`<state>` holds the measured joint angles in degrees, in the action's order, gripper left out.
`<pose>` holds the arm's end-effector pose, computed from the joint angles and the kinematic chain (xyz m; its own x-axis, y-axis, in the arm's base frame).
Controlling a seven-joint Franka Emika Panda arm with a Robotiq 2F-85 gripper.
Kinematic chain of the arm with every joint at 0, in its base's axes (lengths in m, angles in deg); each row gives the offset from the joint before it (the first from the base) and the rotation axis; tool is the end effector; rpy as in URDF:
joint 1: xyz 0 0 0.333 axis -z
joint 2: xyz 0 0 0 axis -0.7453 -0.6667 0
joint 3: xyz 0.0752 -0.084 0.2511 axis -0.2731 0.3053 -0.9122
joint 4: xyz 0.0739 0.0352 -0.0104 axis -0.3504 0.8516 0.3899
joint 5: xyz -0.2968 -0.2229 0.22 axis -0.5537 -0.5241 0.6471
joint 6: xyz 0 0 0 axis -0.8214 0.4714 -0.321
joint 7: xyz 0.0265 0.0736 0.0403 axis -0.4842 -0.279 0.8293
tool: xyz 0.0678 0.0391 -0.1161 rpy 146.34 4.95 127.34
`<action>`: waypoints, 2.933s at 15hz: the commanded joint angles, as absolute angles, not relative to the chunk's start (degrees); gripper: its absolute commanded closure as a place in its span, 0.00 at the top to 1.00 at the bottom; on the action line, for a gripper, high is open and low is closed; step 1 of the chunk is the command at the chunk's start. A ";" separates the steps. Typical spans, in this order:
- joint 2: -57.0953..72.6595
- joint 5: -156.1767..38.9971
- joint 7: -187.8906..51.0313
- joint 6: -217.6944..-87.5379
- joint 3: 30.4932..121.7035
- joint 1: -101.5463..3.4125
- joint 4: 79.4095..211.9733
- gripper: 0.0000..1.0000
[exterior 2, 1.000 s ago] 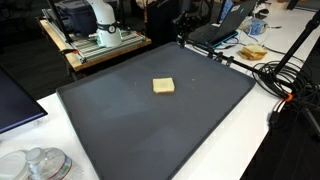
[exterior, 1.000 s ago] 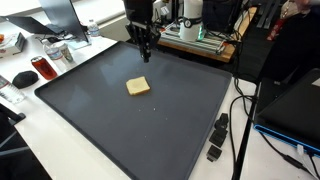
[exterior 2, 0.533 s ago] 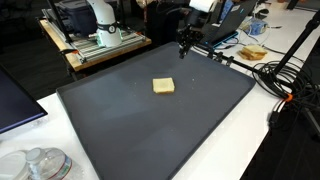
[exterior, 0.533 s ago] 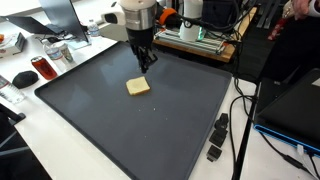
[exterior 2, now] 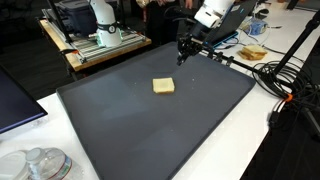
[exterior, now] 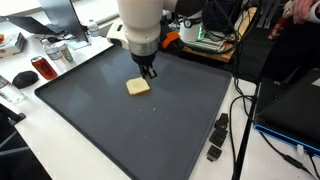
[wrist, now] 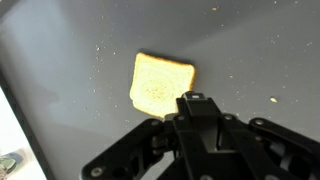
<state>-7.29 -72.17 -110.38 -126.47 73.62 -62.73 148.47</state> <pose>0.6350 0.1172 0.1808 0.8963 -0.4408 -0.0491 -0.3863 -0.8302 0.4019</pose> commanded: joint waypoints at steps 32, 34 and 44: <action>-33.15 -49.40 -90.81 -111.41 73.87 -45.79 109.27 0.07; -33.05 -47.43 -88.36 -112.13 73.55 -44.47 110.06 0.07; -26.96 -43.47 -76.22 -127.90 72.50 -41.51 126.42 0.07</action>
<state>-32.18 -45.83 -79.42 -122.33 73.29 -42.78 116.91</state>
